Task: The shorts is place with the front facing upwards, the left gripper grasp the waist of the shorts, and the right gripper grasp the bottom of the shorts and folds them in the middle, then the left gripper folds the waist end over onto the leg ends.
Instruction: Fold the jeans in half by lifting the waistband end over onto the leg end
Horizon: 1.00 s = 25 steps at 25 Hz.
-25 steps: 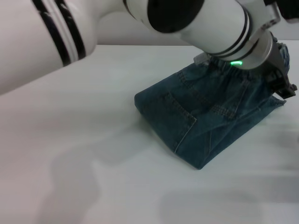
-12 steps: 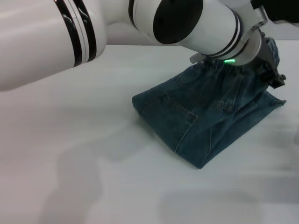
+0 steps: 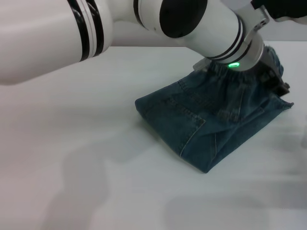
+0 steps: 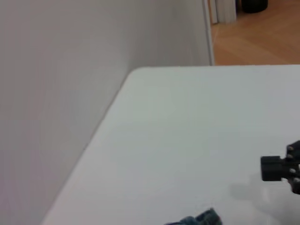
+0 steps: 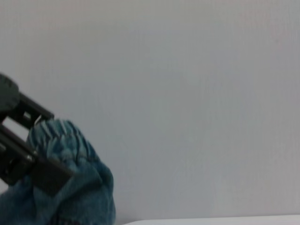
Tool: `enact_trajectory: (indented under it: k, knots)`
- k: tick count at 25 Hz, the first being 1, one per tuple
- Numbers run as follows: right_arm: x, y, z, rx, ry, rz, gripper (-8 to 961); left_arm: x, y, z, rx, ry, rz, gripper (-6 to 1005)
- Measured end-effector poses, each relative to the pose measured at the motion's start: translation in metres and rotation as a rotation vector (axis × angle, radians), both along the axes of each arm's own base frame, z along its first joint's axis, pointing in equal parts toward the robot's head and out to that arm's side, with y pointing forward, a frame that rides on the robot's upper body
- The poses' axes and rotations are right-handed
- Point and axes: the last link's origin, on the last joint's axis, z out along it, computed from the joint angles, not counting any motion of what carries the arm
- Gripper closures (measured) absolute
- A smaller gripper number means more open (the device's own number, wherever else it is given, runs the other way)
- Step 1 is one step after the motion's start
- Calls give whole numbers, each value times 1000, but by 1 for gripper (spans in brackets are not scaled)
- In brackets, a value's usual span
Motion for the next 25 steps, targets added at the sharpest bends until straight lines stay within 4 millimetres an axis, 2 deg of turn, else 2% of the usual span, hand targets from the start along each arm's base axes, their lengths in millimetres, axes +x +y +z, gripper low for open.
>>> enact_trajectory:
  k: [3, 5, 10, 15, 25]
  knots:
    - [-1, 0, 0, 1, 2, 4, 954, -2, -3, -1, -24, -3, 20, 190]
    - [-1, 0, 0, 0, 1, 6, 954, -4, -12, -4, -79, 13, 43, 190]
    - [-2, 0, -1, -4, 0, 14, 954, -3, -30, -6, -181, 150, 44, 190]
    - [-2, -1, -1, -5, 1, 16, 954, 0, -26, 1, -153, 220, 38, 190]
    - [-2, -5, -2, -10, 3, 23, 953, 19, -25, 3, -99, 166, -37, 190]
